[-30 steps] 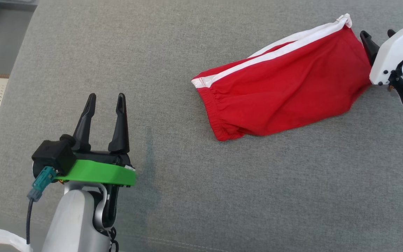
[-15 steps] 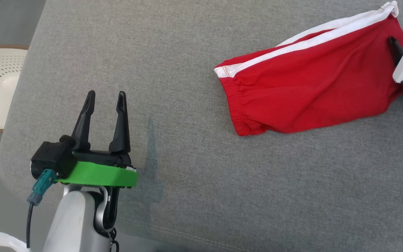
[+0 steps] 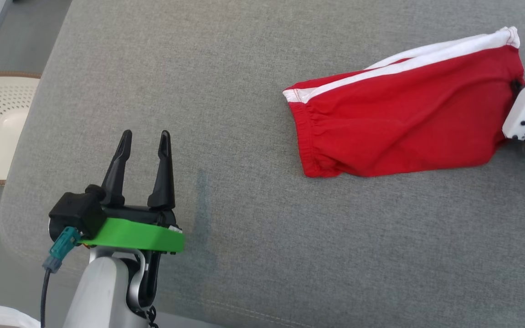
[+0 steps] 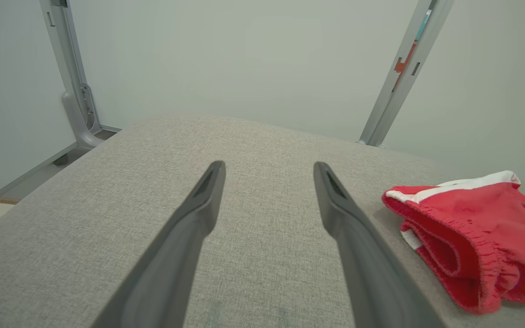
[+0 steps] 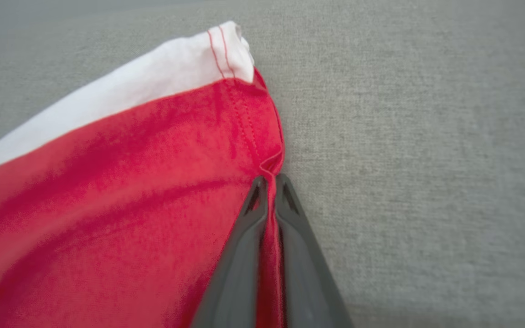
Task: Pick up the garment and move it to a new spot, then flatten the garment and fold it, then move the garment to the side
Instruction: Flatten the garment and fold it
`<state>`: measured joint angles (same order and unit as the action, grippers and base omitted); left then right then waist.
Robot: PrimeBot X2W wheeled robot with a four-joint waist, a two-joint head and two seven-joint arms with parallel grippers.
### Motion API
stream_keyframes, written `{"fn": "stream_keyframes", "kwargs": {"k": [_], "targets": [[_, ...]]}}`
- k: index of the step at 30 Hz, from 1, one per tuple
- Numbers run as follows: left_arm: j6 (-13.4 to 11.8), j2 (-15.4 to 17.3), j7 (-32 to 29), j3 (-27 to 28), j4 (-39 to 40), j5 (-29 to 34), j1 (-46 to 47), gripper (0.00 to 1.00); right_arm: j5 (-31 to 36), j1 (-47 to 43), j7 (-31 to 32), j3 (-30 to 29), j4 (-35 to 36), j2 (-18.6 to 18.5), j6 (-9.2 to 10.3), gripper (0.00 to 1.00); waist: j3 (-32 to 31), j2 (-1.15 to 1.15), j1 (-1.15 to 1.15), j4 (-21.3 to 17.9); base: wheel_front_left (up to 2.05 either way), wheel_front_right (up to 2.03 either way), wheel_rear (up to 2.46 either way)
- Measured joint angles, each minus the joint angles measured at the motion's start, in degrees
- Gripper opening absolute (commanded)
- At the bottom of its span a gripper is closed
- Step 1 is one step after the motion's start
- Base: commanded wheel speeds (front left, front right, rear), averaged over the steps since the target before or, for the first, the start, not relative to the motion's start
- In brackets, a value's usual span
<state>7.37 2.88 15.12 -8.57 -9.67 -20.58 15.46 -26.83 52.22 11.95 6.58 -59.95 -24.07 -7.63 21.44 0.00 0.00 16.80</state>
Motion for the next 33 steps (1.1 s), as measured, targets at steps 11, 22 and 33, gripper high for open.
{"fn": "stream_keyframes", "kwargs": {"k": [11,22,33], "targets": [[0.0,0.0,0.0,-1.1,-2.3,0.5,-2.3,1.0,0.8,-8.9,-8.6,-4.7,4.5,-3.4,0.08,0.0,-5.4,0.0,0.0,-4.3,0.0,0.0,0.0],[0.0,0.2,0.0,-2.1,-4.1,0.4,-3.7,1.0,10.3,-11.9,-7.2,-4.3,17.7,-2.3,0.09,0.0,-10.6,0.0,0.0,-7.2,0.0,0.0,0.0],[0.0,0.2,0.0,-2.7,-4.9,-0.7,-3.7,1.0,14.0,-15.2,7.8,5.9,34.2,7.6,0.09,0.0,-12.7,0.0,0.0,-7.3,0.0,0.0,0.0]]}}
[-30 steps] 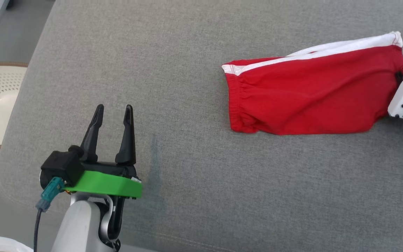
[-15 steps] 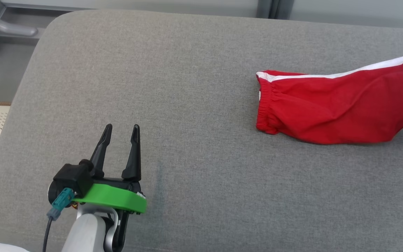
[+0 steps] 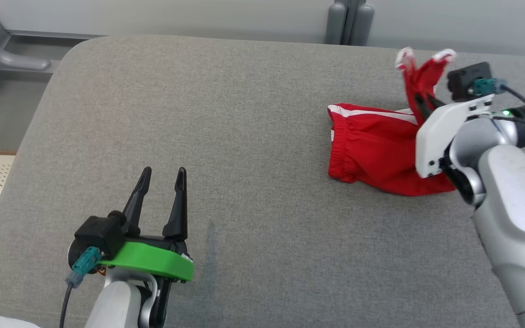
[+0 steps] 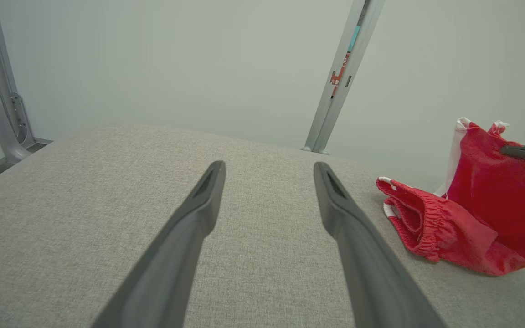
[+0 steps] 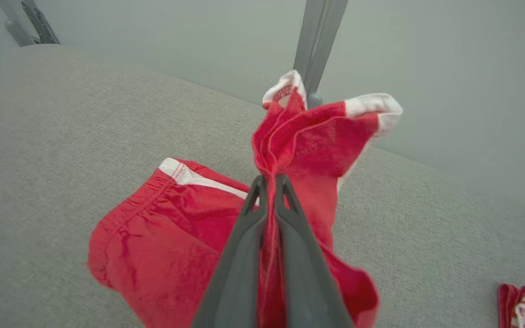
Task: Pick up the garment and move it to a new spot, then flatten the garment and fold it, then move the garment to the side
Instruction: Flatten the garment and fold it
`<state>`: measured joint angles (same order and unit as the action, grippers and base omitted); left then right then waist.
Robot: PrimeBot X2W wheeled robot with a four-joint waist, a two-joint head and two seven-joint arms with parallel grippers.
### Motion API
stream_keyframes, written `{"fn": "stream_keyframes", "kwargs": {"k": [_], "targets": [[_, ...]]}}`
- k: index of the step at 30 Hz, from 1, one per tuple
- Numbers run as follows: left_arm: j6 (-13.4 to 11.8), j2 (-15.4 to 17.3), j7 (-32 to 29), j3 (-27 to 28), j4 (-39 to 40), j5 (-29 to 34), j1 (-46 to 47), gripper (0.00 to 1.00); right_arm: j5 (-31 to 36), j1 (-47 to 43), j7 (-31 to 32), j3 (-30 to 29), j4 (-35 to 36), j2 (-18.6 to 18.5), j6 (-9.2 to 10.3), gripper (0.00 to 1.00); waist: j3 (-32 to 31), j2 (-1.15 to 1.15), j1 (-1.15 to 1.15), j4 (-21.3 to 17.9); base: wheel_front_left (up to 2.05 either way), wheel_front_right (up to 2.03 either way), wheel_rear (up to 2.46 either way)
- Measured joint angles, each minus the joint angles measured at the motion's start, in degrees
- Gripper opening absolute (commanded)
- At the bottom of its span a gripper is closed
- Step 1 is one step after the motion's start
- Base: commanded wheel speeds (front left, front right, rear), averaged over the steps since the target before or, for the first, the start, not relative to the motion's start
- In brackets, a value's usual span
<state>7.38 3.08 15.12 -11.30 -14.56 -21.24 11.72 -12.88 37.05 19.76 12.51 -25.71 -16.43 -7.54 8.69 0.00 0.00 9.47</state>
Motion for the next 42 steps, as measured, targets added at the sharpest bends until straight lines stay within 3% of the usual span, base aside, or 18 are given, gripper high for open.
{"fn": "stream_keyframes", "kwargs": {"k": [8,18,19,20,23,27,29,33,37,38,39,40,42], "targets": [[0.0,0.0,0.0,-1.3,-0.3,-0.7,0.2,1.0,2.9,2.2,1.8,1.9,-8.1,7.0,0.0,0.0,0.4,0.0,0.0,1.7,0.0,0.0,0.0],[0.0,-0.1,0.0,-1.2,-0.4,-0.8,0.4,1.0,6.8,4.4,-1.8,0.0,-17.4,11.8,0.0,0.0,0.1,0.0,0.0,4.0,0.0,0.0,0.0],[0.0,-0.1,0.0,-1.1,-0.4,-0.8,0.4,1.0,6.2,4.4,-1.5,0.5,-18.0,12.2,0.0,0.25,0.1,0.0,0.0,3.9,0.0,0.0,0.0],[0.0,-0.1,0.0,-1.0,-0.4,-0.8,0.4,1.0,5.5,4.4,-1.5,1.0,-18.2,12.3,0.0,1.0,0.0,0.0,0.0,3.9,0.0,0.0,0.0],[0.0,-0.1,0.0,-0.9,-0.5,-0.8,0.3,1.0,-1.0,4.3,-2.2,3.2,-17.0,12.8,0.0,1.0,-0.3,0.0,0.0,3.9,0.0,0.0,0.0],[0.0,-0.1,0.0,-0.3,-0.4,-0.7,0.0,1.0,-13.4,3.8,-2.4,7.3,-9.5,13.2,0.0,1.0,-0.8,0.0,0.0,3.0,0.0,0.0,0.0],[0.0,-0.1,0.0,-0.1,-0.4,-0.7,-0.3,1.0,-17.9,3.3,-2.2,7.8,-5.4,11.5,-0.01,1.0,-1.1,0.0,0.0,2.4,0.0,0.0,0.0],[0.0,-0.1,0.0,0.1,-0.3,-0.7,-0.6,1.0,-18.7,1.7,-3.9,5.1,-1.1,5.4,0.02,1.0,-1.8,0.0,0.0,1.1,0.0,0.0,0.0],[0.0,-0.1,0.0,-0.3,-0.2,-0.7,-0.8,1.0,-13.7,-0.9,-7.7,-0.5,-1.6,2.2,0.02,1.0,-2.4,0.0,0.0,0.1,0.0,0.0,0.0],[0.0,-0.1,0.0,-0.5,-0.1,-0.7,-0.8,1.0,-11.7,-1.6,-8.5,-1.7,-2.5,1.5,0.03,0.93,-2.5,0.0,0.0,0.0,0.0,0.0,0.0],[0.0,-0.1,0.0,-0.7,0.0,-0.7,-0.8,1.0,-9.6,-2.5,-9.0,-2.9,-3.6,1.1,0.03,0.35,-2.4,0.0,0.0,-0.1,0.0,0.0,0.0],[0.0,-0.1,0.0,-0.9,0.0,-0.7,-0.8,1.0,-8.1,-3.2,-9.7,-3.8,-4.5,1.1,0.03,0.0,-2.3,0.0,0.0,-0.1,0.0,0.0,0.0],[0.0,-0.1,0.0,-1.4,0.2,-0.8,-0.7,1.0,-4.2,-4.6,-11.3,-4.5,-6.4,1.4,0.03,0.0,-1.9,0.0,0.0,0.1,0.0,0.0,0.0]]}}
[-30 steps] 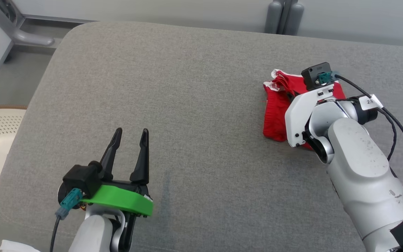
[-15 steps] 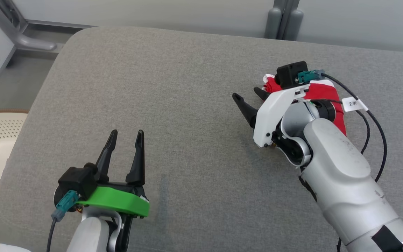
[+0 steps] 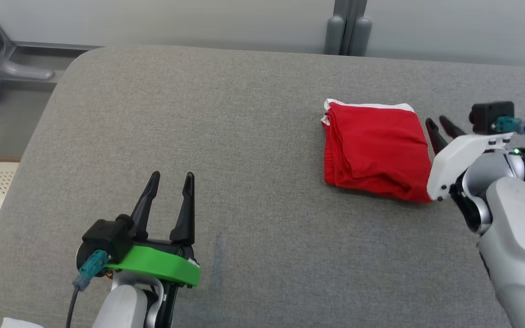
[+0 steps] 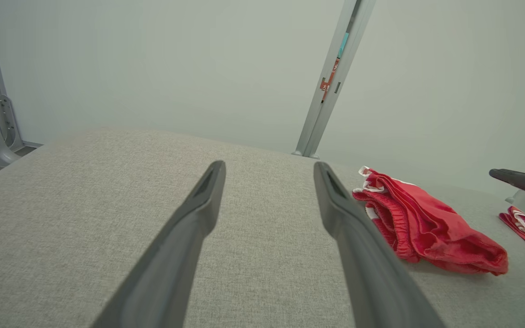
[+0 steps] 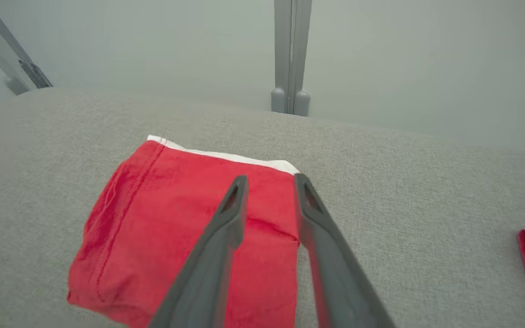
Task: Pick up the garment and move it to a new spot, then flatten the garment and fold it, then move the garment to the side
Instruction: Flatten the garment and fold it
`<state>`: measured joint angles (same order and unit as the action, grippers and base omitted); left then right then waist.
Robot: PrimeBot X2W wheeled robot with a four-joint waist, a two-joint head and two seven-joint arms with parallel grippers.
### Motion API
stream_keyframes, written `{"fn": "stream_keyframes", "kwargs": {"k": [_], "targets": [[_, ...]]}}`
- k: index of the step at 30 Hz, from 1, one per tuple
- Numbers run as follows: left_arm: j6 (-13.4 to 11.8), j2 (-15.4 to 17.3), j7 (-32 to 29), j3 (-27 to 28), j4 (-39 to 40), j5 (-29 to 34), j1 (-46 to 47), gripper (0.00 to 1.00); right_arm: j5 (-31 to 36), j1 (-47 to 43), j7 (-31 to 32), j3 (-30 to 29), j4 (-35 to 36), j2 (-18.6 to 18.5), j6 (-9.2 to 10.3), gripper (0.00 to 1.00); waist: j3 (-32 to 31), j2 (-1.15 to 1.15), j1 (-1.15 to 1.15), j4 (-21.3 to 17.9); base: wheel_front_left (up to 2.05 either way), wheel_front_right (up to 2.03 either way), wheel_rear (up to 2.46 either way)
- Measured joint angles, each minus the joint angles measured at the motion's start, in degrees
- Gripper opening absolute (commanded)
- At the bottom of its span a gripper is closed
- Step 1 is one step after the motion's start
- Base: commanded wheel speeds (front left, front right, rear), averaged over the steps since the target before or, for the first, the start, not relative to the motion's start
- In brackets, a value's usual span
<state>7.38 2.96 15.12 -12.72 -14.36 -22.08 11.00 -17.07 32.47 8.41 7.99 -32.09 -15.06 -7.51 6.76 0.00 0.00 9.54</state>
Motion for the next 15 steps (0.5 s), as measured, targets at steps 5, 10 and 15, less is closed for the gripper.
{"fn": "stream_keyframes", "kwargs": {"k": [5,10,15], "targets": [[0.0,0.0,0.0,-0.5,0.2,-0.1,0.5,1.0,3.6,-1.5,-3.3,0.5,-4.4,4.1,0.0,0.0,1.4,0.0,0.0,0.7,0.0,0.0,0.0],[0.0,0.0,0.0,-0.4,0.1,-0.2,1.3,1.0,3.5,-1.3,-5.0,9.3,-9.4,8.8,0.0,0.0,2.7,0.0,0.0,1.4,0.0,0.0,0.0],[0.0,0.1,0.0,0.0,0.0,-0.2,1.3,1.0,-0.5,-0.6,-6.0,17.2,-10.8,10.6,0.0,0.0,2.7,0.0,0.0,1.3,0.0,0.0,0.0]]}}
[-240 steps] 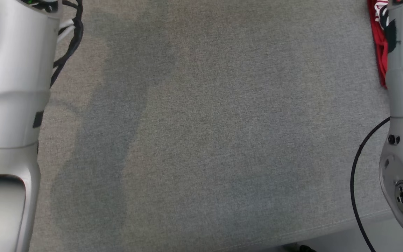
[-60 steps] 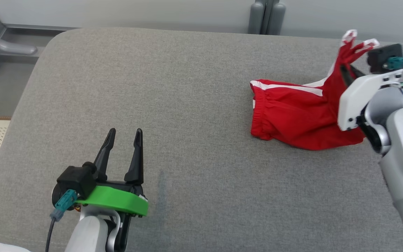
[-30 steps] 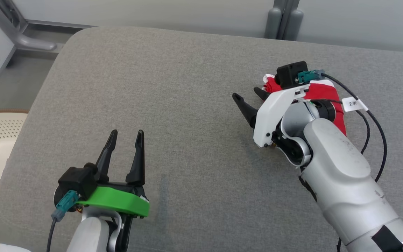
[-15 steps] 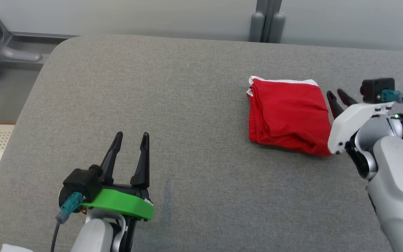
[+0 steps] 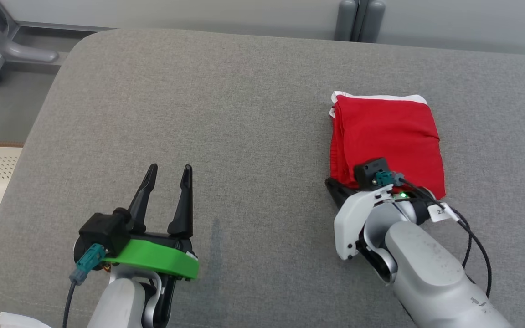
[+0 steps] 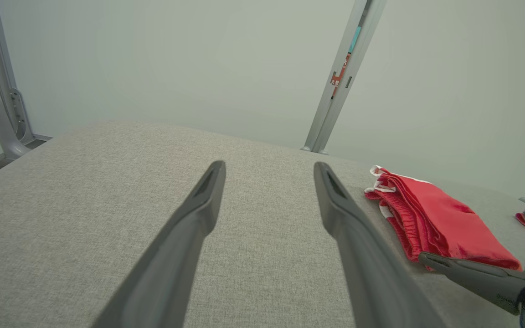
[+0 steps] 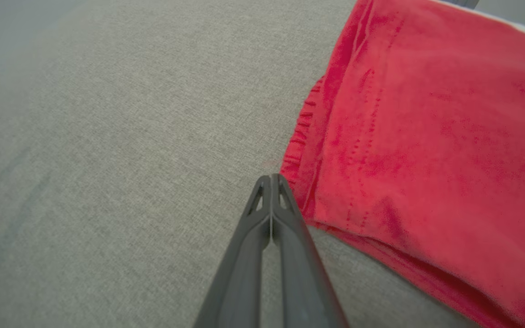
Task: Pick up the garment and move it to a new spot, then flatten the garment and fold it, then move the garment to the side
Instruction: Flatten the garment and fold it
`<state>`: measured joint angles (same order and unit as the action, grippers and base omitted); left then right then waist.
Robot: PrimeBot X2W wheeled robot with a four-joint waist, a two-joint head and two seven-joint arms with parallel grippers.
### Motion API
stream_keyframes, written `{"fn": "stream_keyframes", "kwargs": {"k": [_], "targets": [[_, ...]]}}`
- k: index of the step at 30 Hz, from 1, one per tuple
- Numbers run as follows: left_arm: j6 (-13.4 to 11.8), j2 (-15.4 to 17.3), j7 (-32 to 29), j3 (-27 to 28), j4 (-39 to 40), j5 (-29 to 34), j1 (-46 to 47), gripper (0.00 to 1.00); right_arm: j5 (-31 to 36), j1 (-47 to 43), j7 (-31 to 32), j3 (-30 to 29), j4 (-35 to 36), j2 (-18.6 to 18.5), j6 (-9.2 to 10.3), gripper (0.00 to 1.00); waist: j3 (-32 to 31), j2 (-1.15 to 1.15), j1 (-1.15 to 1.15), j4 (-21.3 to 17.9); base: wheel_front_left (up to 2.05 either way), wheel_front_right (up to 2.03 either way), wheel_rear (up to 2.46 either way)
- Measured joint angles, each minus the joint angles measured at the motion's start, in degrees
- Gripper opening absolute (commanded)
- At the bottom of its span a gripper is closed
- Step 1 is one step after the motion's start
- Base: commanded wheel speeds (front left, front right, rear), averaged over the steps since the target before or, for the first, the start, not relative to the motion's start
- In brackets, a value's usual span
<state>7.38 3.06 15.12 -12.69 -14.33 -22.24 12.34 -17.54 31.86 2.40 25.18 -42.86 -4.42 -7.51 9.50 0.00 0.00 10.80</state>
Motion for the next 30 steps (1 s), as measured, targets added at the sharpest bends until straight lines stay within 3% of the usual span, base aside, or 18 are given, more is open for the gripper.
{"fn": "stream_keyframes", "kwargs": {"k": [7,9,13,17,22,30], "targets": [[0.0,0.0,0.0,0.9,-0.3,0.1,0.0,1.0,-7.7,-0.2,-3.3,6.9,4.2,0.3,0.0,0.0,-0.9,0.0,0.0,-0.9,0.0,0.0,0.0],[0.0,0.0,0.0,1.6,-0.5,0.1,-0.2,1.0,-8.9,-0.7,-5.7,6.9,7.4,-0.2,-0.01,1.0,-1.3,0.0,0.0,-1.4,0.0,0.0,0.0],[0.0,0.0,0.0,3.3,-0.6,0.3,-1.2,1.0,-8.8,-3.4,-10.7,2.2,14.1,-2.7,0.0,1.0,-2.5,0.0,0.0,-2.8,0.0,0.0,0.0],[0.0,0.1,0.0,5.2,-0.5,0.7,-2.1,1.0,-4.8,-8.6,-13.1,-7.1,21.1,-4.1,0.0,1.0,-3.8,0.0,0.0,-4.5,0.0,0.0,0.0],[0.0,0.2,0.0,7.5,-0.1,1.3,-2.9,1.0,-0.2,-15.7,-10.2,-18.7,29.1,-3.5,0.0,1.0,-5.0,0.0,0.0,-7.0,0.0,0.0,0.0],[0.0,0.2,0.0,11.1,0.8,2.2,-6.6,1.0,3.0,-21.2,-3.5,-24.9,34.2,-3.3,0.0,1.0,-6.9,0.0,0.0,-11.2,0.0,0.0,0.0]]}}
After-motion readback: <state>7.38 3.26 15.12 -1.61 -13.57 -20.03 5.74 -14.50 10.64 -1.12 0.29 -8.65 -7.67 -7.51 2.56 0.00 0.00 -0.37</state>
